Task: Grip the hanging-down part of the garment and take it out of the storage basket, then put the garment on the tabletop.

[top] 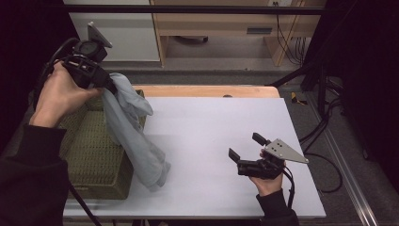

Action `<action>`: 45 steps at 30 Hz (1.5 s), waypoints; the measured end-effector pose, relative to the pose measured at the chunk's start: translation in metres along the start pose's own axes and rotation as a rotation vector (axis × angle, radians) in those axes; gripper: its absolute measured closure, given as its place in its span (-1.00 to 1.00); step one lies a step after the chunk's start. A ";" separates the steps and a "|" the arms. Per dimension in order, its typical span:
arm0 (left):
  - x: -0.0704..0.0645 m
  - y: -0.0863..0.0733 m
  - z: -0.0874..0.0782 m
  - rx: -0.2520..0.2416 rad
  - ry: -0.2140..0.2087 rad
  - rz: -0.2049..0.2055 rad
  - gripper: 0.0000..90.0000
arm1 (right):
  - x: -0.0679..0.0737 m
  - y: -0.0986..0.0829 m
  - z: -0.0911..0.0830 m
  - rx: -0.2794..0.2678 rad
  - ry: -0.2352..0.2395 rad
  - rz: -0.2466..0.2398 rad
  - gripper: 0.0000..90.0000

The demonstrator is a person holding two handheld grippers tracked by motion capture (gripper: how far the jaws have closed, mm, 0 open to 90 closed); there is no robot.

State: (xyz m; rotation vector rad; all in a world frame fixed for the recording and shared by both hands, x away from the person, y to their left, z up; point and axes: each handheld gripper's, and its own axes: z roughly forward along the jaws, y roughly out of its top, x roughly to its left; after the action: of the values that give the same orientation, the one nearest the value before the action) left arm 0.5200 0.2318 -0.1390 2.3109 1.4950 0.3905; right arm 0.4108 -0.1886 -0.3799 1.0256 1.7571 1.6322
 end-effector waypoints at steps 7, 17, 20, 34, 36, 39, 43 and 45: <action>0.002 -0.002 -0.001 -0.003 0.000 0.004 0.81 | -0.006 -0.010 -0.014 0.007 -0.048 0.003 -1.00; 0.004 -0.003 -0.002 -0.008 -0.007 0.001 0.81 | -0.011 -0.029 -0.035 0.000 -0.121 -0.010 -1.00; 0.005 -0.003 -0.001 -0.009 -0.010 0.003 0.81 | -0.010 -0.033 -0.038 -0.001 -0.138 -0.002 -1.00; 0.008 -0.006 -0.001 -0.012 -0.013 -0.004 0.81 | -0.007 -0.041 -0.037 0.002 -0.155 0.009 -1.00; 0.008 -0.006 -0.002 -0.011 -0.013 -0.004 0.81 | -0.006 -0.041 -0.036 0.012 -0.152 0.009 -1.00; 0.008 -0.007 -0.002 -0.014 -0.011 -0.005 0.81 | -0.005 -0.044 -0.034 0.028 -0.143 0.004 -1.00; 0.005 -0.006 -0.002 -0.012 -0.014 -0.001 0.81 | -0.005 -0.045 -0.033 0.047 -0.133 0.002 -1.00; 0.002 -0.003 -0.003 -0.012 -0.013 0.007 0.81 | -0.005 -0.045 -0.033 0.051 -0.132 0.003 -1.00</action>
State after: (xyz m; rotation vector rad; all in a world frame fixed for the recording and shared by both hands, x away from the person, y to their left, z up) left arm 0.5169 0.2355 -0.1376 2.3061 1.4746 0.3848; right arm 0.3798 -0.2116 -0.4204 1.1329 1.7178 1.4933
